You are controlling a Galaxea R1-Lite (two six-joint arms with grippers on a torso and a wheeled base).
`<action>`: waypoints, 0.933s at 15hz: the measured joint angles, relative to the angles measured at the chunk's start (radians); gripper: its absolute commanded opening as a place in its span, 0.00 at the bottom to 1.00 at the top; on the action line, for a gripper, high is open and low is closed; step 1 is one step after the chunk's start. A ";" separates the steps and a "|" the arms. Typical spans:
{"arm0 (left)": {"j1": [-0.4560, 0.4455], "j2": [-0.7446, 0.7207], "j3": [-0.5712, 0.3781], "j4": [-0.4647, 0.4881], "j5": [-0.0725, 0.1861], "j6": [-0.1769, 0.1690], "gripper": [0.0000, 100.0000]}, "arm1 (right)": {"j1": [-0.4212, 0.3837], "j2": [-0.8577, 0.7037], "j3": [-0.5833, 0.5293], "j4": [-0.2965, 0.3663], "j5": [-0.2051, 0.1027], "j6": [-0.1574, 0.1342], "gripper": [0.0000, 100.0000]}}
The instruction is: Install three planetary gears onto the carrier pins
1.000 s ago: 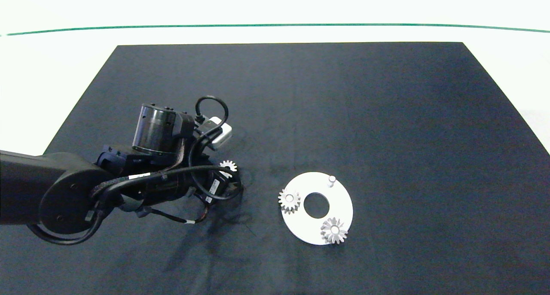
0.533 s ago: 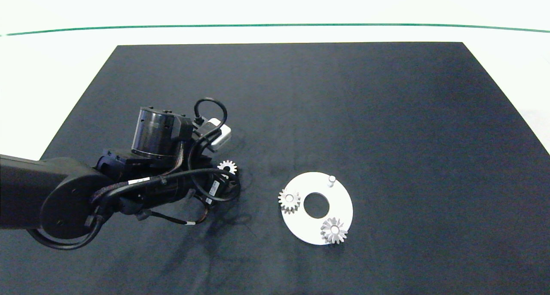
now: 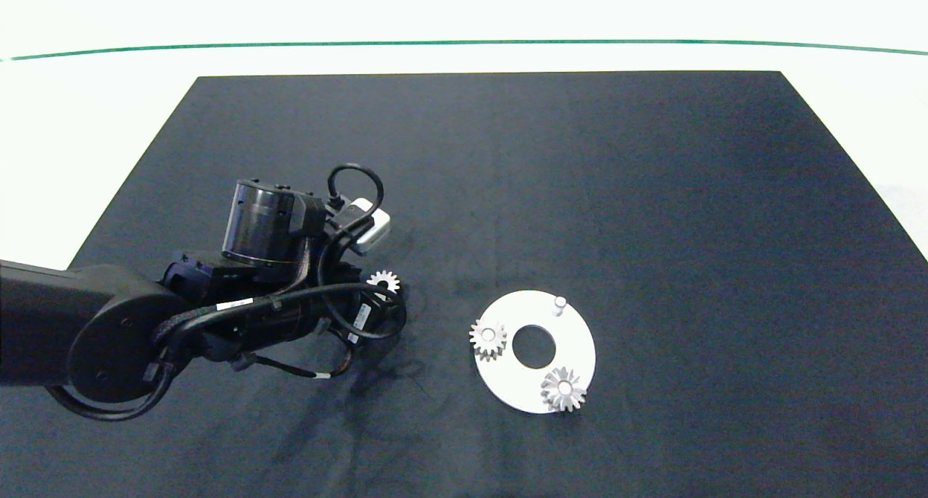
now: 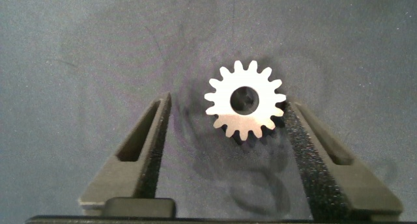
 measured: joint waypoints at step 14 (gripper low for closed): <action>-0.006 -0.001 -0.003 -0.001 0.000 0.000 0.34 | 0.000 0.007 -0.001 -0.001 0.000 0.000 1.00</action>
